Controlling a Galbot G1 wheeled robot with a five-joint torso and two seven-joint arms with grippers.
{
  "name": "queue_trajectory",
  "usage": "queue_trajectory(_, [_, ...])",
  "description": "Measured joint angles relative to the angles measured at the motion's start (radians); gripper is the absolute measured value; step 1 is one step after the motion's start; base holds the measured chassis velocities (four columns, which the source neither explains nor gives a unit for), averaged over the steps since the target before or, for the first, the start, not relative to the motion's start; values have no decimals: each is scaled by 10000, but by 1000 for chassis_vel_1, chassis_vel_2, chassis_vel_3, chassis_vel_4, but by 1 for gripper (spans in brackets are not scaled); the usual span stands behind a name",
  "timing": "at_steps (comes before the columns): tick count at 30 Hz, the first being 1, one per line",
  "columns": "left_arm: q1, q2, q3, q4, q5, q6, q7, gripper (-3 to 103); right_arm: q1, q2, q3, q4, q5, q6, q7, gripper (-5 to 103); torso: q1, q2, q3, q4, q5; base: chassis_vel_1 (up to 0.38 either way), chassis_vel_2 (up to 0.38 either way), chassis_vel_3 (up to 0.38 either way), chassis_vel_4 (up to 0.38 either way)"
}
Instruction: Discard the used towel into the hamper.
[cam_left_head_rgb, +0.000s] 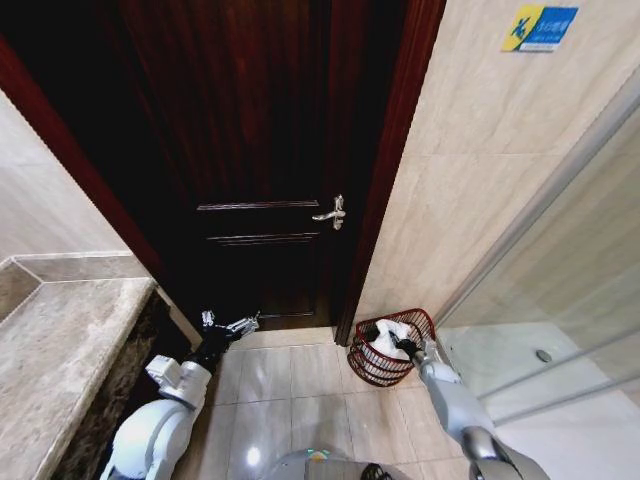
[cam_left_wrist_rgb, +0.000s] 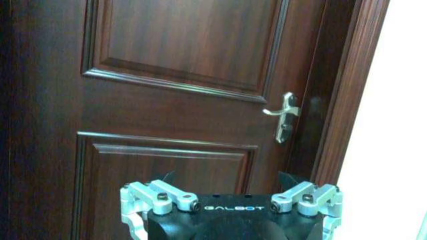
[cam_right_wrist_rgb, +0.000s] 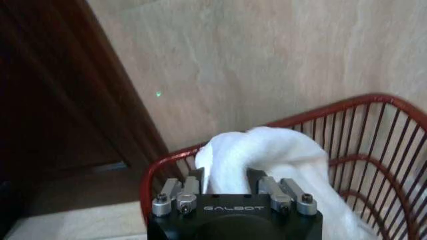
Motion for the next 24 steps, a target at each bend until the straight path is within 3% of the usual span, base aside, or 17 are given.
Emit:
queue_trajectory(4, [0,0,0,0,0,0,0,100,-129,30,77,6,-315,6,-52,59,0,0,0,0,0,0,0,0,0])
queue_trajectory(7, [0,0,0,0,0,0,0,100,-195,21,112,46,-395,55,-128,65,0,0,0,0,-2,0,0,0,0])
queue_trajectory(10, [0,0,0,0,0,0,0,100,-288,4,128,157,-379,108,-159,81,0,0,0,0,-2,0,0,0,0])
queue_trajectory(12, [0,0,0,1,0,0,0,100,-317,3,151,174,-374,139,-161,86,0,0,0,0,-3,0,0,0,0])
queue_trajectory(15, [0,0,0,0,0,0,0,100,-335,90,343,-22,-586,492,-144,96,0,0,-1,0,-6,0,0,0,0])
queue_trajectory(24, [0,0,0,0,0,0,0,100,-728,168,814,219,-1018,1146,-66,100,1,0,0,2,3,0,0,0,0])
